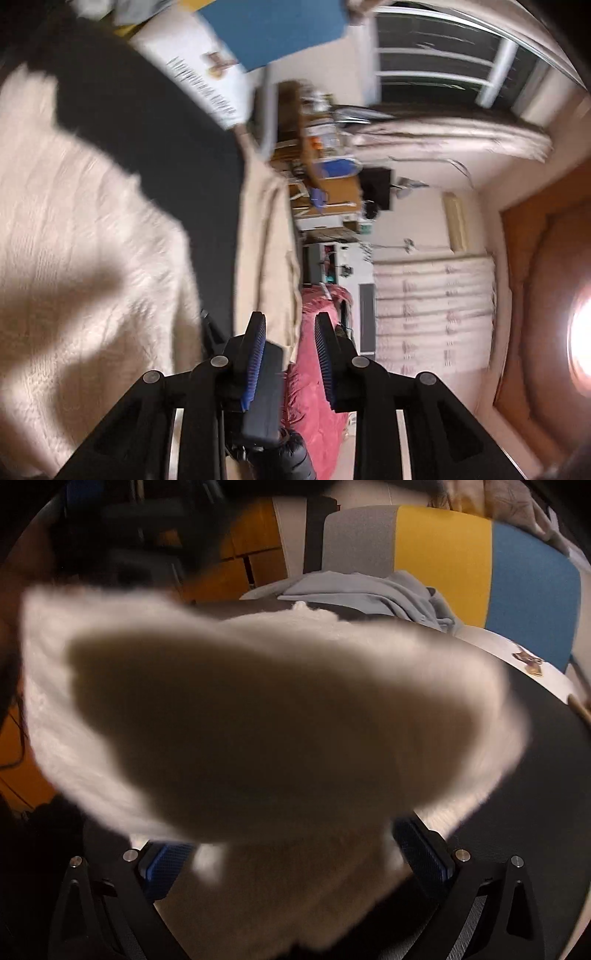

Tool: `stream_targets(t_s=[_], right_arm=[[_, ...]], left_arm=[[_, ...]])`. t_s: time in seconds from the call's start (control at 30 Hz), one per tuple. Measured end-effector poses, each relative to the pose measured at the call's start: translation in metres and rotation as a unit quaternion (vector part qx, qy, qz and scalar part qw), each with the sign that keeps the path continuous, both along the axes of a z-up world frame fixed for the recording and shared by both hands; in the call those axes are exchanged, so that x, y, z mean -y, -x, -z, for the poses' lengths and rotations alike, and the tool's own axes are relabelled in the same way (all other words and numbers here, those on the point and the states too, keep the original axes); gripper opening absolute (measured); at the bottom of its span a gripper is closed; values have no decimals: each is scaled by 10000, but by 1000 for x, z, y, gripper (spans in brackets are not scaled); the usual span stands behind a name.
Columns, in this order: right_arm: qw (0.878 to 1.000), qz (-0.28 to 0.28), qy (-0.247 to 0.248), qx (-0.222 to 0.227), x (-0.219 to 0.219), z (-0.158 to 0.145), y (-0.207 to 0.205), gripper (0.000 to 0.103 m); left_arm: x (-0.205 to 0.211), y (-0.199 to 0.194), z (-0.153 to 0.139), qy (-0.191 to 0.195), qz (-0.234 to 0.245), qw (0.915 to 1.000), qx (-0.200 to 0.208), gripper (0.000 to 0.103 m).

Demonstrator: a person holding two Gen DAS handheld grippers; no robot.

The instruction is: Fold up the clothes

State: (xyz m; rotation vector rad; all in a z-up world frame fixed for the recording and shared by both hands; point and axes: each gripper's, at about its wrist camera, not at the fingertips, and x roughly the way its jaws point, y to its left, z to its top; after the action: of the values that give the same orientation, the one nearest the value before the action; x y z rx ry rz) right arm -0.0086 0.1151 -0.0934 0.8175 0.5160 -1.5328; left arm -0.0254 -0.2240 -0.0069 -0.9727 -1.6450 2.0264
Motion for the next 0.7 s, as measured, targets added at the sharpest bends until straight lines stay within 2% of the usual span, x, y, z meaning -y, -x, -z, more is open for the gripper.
stream_targets(t_s=[0.1, 0.13, 0.2, 0.3, 0.37, 0.43, 0.57, 0.63, 0.7], right_arm=[[9999, 35, -58, -84, -10, -7, -7, 103], [9999, 21, -81, -68, -20, -12, -11, 103], [9999, -8, -126, -35, -38, -20, -17, 103], [9998, -51, -194, 13, -67, -33, -28, 103], [9997, -80, -240, 45, -85, -42, -34, 103], [9996, -253, -135, 65, -91, -58, -42, 103], [9946, -1004, 93, 258, -70, -96, -63, 103], [9883, -1411, 12, 582, -49, -102, -66, 103], [9823, -1650, -274, 840, -25, -99, -67, 103]], left_arm=[[22, -23, -29, 280, -199, 9982, -487, 27], [35, -34, -35, 502, -386, 9962, -601, 28], [55, -58, -27, 876, -742, 9924, -433, 28], [84, -93, -14, 1433, -1270, 9813, -179, 28], [95, -126, 12, 1679, -1463, 9748, 124, 28], [94, -147, 28, 1904, -1470, 9705, 190, 28], [63, -178, 46, 2702, -853, 9590, 59, 28], [44, -185, 49, 2987, -502, 9530, -75, 28], [28, -190, 47, 3332, -265, 9422, -246, 28]])
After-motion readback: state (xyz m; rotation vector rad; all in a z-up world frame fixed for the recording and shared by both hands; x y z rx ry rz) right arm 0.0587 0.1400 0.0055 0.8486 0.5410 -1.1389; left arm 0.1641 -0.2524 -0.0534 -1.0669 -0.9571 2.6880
